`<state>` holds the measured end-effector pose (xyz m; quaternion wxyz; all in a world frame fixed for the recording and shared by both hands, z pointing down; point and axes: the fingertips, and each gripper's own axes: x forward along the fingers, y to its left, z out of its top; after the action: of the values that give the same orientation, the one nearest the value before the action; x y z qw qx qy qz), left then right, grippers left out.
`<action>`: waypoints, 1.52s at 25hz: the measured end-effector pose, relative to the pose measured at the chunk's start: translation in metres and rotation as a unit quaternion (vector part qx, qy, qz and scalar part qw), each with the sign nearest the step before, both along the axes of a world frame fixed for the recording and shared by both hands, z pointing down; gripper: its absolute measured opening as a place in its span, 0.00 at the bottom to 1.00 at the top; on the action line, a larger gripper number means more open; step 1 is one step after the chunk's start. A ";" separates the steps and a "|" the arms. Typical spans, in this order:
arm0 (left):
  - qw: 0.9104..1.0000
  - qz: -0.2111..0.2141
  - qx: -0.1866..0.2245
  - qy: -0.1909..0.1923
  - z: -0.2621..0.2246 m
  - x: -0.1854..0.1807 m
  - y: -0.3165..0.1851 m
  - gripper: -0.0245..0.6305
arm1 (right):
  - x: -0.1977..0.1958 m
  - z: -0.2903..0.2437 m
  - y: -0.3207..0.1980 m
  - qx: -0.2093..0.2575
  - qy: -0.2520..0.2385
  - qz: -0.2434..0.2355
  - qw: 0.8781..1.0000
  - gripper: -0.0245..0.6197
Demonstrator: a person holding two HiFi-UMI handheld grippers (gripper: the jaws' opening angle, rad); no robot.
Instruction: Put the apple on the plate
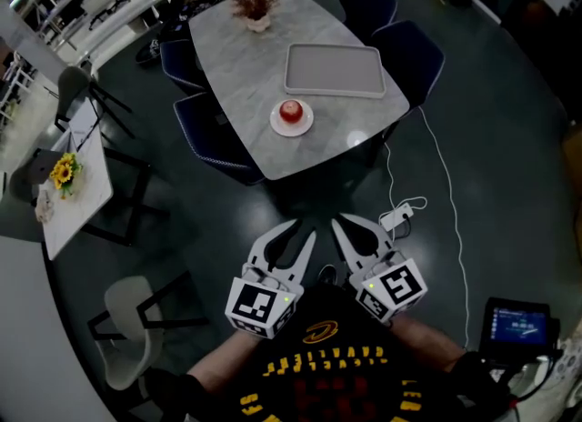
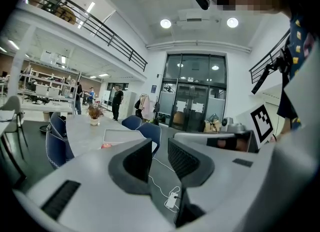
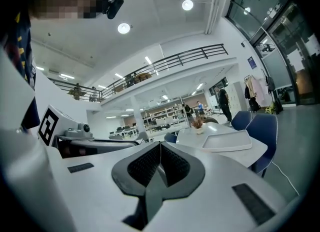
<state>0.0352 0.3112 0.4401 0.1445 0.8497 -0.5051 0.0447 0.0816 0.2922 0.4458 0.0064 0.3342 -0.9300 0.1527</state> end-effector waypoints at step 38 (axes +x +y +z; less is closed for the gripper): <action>0.995 0.014 -0.061 0.076 0.044 -0.057 -0.190 0.19 | -0.041 0.043 -0.182 -0.076 0.035 0.023 0.996 0.05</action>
<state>-0.0213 0.1211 0.4846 0.2334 0.8471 -0.4773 0.0123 0.0408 0.1102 0.4885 0.0611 0.3595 -0.9068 0.2113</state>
